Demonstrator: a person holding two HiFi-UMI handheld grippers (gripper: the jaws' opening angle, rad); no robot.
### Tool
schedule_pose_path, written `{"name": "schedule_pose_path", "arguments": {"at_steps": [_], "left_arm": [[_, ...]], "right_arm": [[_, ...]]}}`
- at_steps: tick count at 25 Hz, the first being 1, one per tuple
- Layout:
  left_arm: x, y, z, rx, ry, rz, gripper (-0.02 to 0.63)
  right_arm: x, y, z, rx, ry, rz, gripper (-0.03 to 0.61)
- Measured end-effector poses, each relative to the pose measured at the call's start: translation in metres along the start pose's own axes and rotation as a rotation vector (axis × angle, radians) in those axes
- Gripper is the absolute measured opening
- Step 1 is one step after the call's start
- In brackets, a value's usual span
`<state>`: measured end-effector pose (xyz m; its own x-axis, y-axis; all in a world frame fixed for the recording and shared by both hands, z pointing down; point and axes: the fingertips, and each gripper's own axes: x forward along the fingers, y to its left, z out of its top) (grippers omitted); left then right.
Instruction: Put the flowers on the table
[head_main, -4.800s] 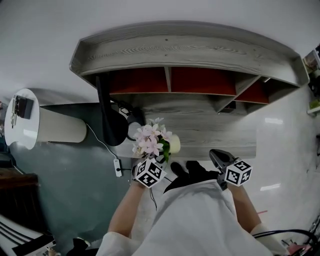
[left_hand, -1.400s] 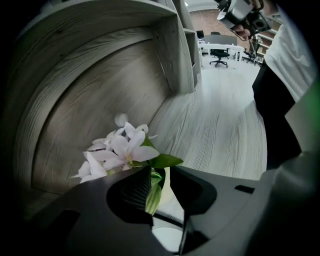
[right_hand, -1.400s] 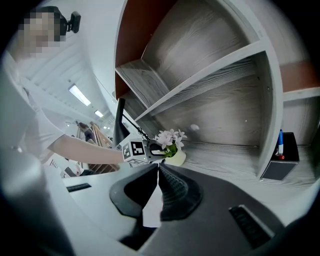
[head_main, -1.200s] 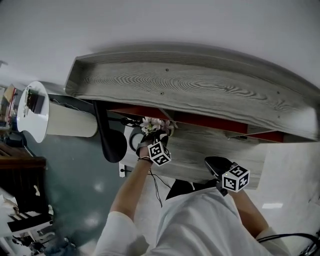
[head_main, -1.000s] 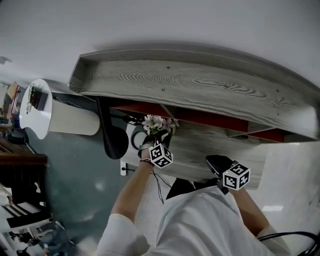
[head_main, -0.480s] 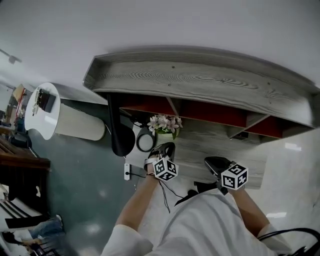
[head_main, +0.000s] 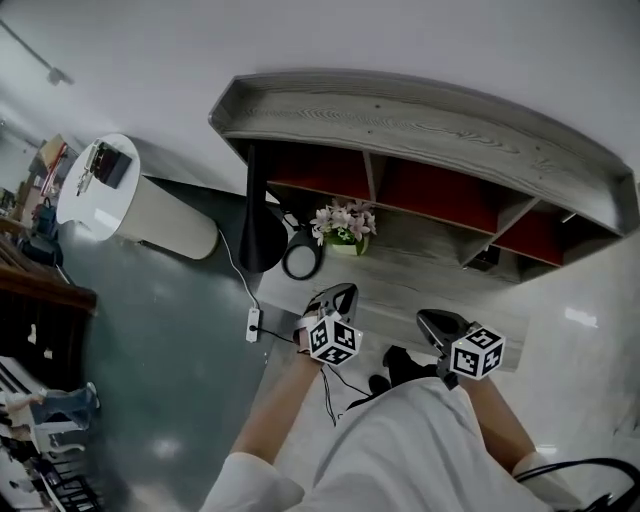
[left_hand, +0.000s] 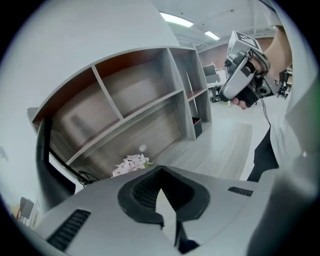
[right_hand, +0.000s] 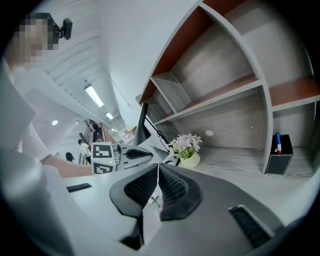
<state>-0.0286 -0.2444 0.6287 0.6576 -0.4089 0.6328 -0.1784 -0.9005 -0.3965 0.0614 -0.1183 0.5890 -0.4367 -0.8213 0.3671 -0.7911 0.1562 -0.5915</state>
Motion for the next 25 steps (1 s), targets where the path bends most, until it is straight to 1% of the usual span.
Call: {"name": "schedule_pose_path", "arguments": {"at_steps": [5,10,13,15,19,22,25], "left_arm": [[-0.040,-0.022,0.002,-0.096,-0.044,-0.020,0.009],[-0.069,-0.052,-0.018,-0.213,-0.050,-0.017,0.009],[-0.083,-0.070,-0.028,-0.297,-0.051,-0.045,0.009],[-0.093,-0.080,-0.032,-0.335,-0.057,-0.063,0.009],[-0.116,-0.099,-0.033,-0.369,-0.082,-0.078,0.009],[-0.133,-0.108,-0.026,-0.382,-0.114,-0.077,0.009],[-0.149,-0.114,-0.021,-0.397,-0.121,-0.071,0.009]], "right_arm": [[-0.014,0.027,-0.010,-0.053,0.002,0.012,0.018],[-0.034,0.047,-0.025,-0.071,-0.002,-0.007,0.018],[-0.050,0.055,-0.037,-0.076,0.000,-0.028,0.018],[-0.060,0.058,-0.046,-0.078,-0.001,-0.041,0.018],[-0.079,0.069,-0.063,-0.090,-0.008,-0.059,0.018],[-0.091,0.074,-0.069,-0.111,-0.027,-0.071,0.018],[-0.097,0.077,-0.074,-0.119,-0.032,-0.075,0.018]]}}
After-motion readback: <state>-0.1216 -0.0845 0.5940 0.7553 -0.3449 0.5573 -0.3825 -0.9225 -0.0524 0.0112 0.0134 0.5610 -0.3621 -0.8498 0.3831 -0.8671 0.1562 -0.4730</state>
